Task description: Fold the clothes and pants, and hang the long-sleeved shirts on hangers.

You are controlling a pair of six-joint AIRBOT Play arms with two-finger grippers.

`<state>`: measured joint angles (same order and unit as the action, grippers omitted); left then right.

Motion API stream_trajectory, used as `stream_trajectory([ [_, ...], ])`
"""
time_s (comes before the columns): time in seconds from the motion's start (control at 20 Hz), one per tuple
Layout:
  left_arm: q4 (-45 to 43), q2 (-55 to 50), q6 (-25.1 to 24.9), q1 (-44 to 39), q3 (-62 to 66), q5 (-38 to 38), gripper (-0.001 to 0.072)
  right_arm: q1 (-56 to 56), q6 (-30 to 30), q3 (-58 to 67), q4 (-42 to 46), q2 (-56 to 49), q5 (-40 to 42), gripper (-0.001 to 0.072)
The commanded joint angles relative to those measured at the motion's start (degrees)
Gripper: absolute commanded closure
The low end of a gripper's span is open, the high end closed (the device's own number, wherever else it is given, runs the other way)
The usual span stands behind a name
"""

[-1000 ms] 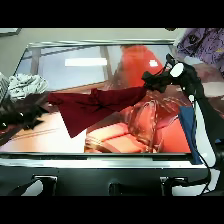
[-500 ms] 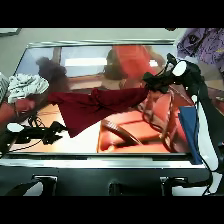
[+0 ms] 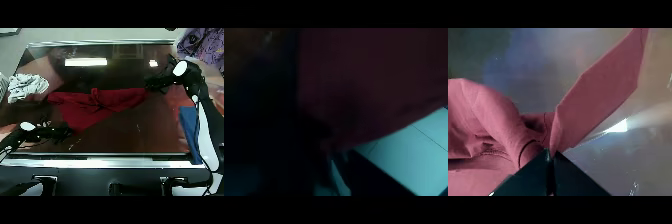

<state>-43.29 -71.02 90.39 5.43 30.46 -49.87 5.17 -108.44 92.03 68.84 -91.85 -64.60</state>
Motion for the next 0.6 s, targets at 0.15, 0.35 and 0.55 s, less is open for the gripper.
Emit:
stream_trajectory([
  [0.15,0.8,-2.4,-3.2,-0.2,7.7,1.2,0.0694,0.0,0.9,0.0,0.0,1.7,1.1,0.0683],
  [0.35,-3.1,-0.9,-4.1,3.0,27.9,-6.6,0.0695,-0.6,-0.3,1.4,3.6,5.5,6.1,0.0683],
  [0.55,-8.0,2.0,-4.1,8.0,57.9,-17.7,0.0695,-5.6,-9.5,13.1,11.0,9.2,-0.8,0.0683],
])
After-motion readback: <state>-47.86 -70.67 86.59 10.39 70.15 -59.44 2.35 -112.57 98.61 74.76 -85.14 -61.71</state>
